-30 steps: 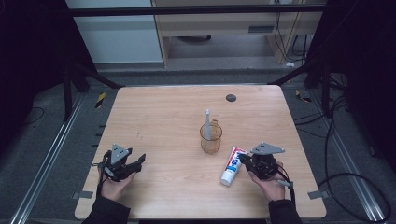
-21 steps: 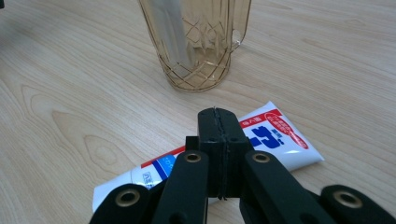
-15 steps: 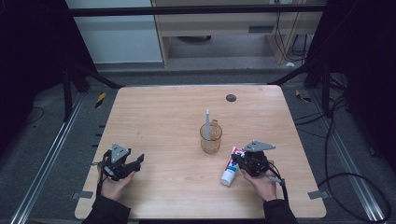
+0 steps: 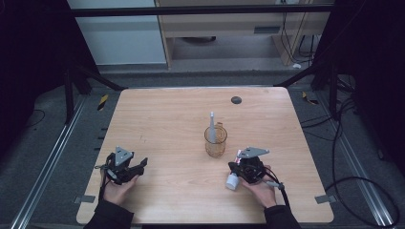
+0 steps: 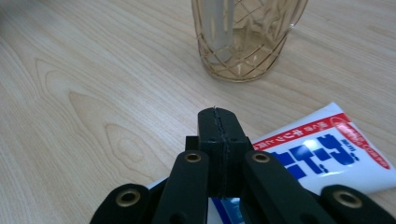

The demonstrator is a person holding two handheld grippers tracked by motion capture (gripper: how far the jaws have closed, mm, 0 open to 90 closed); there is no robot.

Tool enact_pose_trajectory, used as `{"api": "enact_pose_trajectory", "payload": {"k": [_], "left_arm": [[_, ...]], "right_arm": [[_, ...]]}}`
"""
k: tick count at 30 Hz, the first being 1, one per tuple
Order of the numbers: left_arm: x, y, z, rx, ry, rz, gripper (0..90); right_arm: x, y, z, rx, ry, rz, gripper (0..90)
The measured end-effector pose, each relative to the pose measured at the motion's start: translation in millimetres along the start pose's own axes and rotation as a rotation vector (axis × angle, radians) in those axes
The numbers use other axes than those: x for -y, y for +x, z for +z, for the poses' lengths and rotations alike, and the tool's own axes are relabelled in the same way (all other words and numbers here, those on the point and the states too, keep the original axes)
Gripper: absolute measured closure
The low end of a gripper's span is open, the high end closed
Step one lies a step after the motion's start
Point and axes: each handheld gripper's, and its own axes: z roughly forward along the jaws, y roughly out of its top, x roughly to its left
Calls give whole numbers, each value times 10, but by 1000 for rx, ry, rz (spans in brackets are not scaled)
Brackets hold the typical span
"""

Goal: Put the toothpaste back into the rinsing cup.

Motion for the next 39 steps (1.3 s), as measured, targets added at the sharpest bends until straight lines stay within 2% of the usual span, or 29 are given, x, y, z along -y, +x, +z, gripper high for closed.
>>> {"api": "enact_pose_trajectory", "payload": {"k": [4, 18, 39], "left_arm": [[-3, -5, 3, 4, 2, 1, 398], [-1, -4, 4, 4, 8, 3, 400], [0, -9, -3, 4, 9, 4, 400]], "right_arm": [[20, 33, 30, -3, 29, -5, 900], [58, 37, -32, -11, 53, -36, 900], [211, -46, -249, -16, 74, -11, 900]]}}
